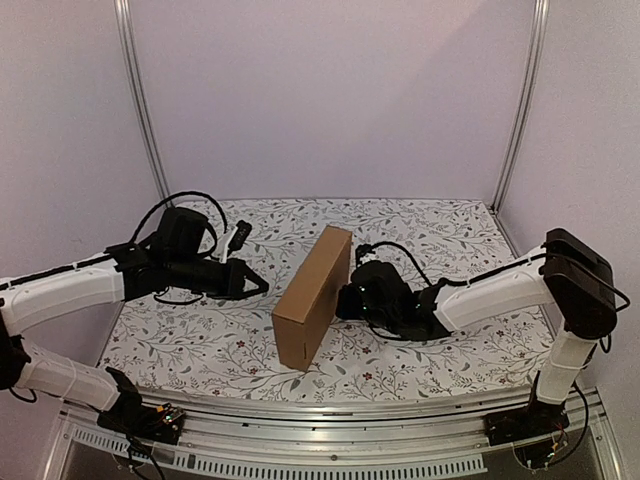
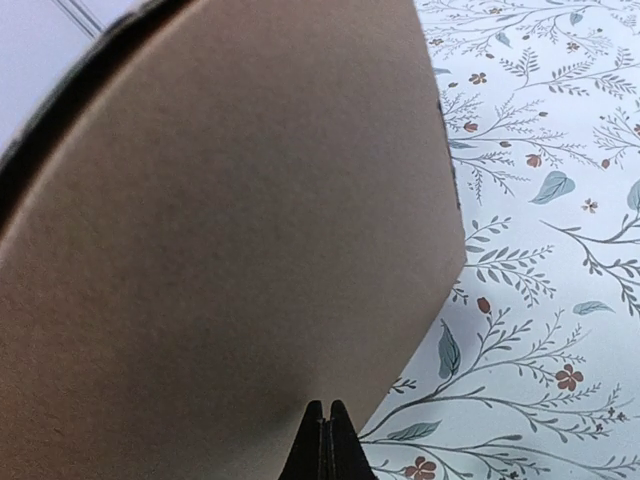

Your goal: Fold the paper box

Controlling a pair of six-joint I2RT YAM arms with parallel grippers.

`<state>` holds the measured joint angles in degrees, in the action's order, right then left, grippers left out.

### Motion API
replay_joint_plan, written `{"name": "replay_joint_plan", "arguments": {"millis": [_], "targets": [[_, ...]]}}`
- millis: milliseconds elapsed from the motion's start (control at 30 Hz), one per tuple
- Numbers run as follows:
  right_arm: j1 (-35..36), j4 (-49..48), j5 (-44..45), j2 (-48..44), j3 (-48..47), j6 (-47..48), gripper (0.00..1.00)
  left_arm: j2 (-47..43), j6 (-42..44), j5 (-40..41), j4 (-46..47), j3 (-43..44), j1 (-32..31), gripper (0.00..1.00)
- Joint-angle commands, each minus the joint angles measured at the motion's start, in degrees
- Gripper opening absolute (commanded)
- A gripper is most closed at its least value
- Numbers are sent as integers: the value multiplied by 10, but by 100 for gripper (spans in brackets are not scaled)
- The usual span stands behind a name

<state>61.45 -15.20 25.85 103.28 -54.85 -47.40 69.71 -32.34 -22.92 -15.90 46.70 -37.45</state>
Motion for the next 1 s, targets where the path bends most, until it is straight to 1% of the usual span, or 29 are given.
{"name": "replay_joint_plan", "arguments": {"millis": [0,100,167,267,367,533,767,867,967], "targets": [[-21,17,-87,10,3,69,0,-30,3,14,-23,-11,-12,6],[-22,32,-96,-24,31,88,0,-37,19,44,-37,-6,-11,7],[-22,47,-108,-57,48,95,0,-31,27,51,-30,0,-9,7],[-22,68,-142,-77,61,94,0,0,31,40,-8,15,-8,7],[-22,41,-194,-72,78,55,0,47,30,13,9,43,-9,5],[-22,-60,-246,-20,96,-21,0,117,29,-7,23,83,-23,4],[-21,-183,-276,74,83,-98,0,147,23,2,28,116,-55,4],[-22,-216,-273,110,71,-116,0,150,18,7,31,117,-65,3],[-22,-218,-262,128,54,-125,0,150,12,15,34,115,-77,3]]}}
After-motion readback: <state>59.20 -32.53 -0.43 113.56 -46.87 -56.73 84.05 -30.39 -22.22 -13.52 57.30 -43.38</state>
